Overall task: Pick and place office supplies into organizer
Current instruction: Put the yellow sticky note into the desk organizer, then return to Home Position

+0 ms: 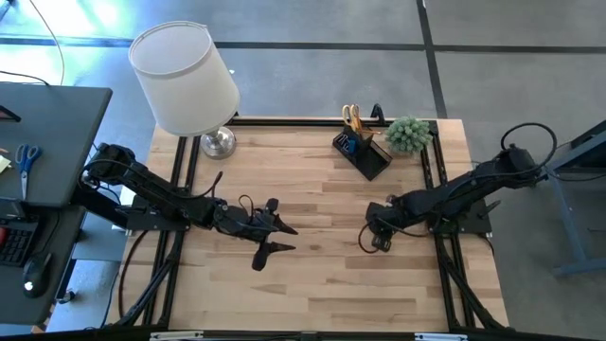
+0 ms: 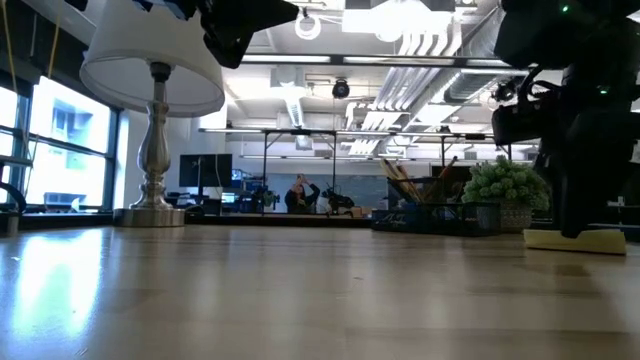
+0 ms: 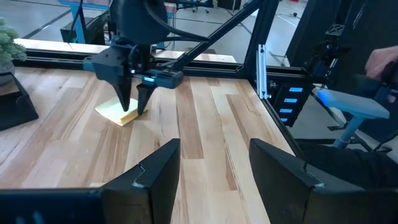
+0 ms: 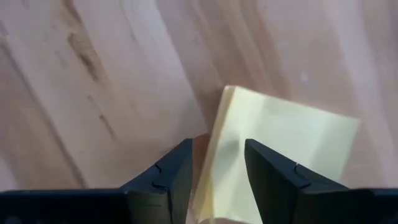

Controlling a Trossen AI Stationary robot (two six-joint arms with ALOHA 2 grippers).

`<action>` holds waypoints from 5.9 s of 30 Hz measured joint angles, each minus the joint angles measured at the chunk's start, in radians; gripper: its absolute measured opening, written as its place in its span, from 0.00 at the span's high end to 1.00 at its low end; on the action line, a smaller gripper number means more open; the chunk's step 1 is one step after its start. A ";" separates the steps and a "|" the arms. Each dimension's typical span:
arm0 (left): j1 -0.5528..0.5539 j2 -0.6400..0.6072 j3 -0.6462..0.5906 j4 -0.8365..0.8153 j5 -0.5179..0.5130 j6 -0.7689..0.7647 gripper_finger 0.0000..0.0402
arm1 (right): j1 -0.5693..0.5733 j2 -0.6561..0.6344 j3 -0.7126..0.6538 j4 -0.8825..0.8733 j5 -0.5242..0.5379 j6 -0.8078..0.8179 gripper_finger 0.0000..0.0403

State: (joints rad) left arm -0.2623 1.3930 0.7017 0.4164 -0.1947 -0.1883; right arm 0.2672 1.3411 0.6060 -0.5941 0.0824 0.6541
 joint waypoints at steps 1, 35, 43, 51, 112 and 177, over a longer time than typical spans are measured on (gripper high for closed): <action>0.000 0.000 0.000 0.000 0.000 0.000 0.55 | 0.008 0.000 0.000 -0.001 0.024 0.000 0.66; 0.000 0.000 0.000 0.000 0.000 0.000 0.55 | 0.109 0.000 0.000 0.031 0.118 -0.050 0.75; 0.000 0.000 0.000 0.000 0.000 0.000 0.55 | 0.109 0.079 0.001 0.036 0.132 -0.036 0.67; 0.000 0.000 0.000 -0.007 0.000 0.000 0.55 | 0.143 0.189 0.108 -0.099 0.163 -0.060 0.70; 0.000 0.000 0.000 -0.014 -0.009 0.000 0.55 | 0.171 0.186 0.327 -0.495 0.402 -0.210 0.99; 0.000 0.000 0.000 -0.022 0.003 0.000 0.55 | -0.746 0.370 0.605 -0.409 0.170 -0.583 0.74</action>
State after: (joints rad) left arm -0.2626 1.3930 0.7017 0.3939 -0.1913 -0.1883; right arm -0.4790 1.7115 1.2110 -1.0034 0.2524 0.0712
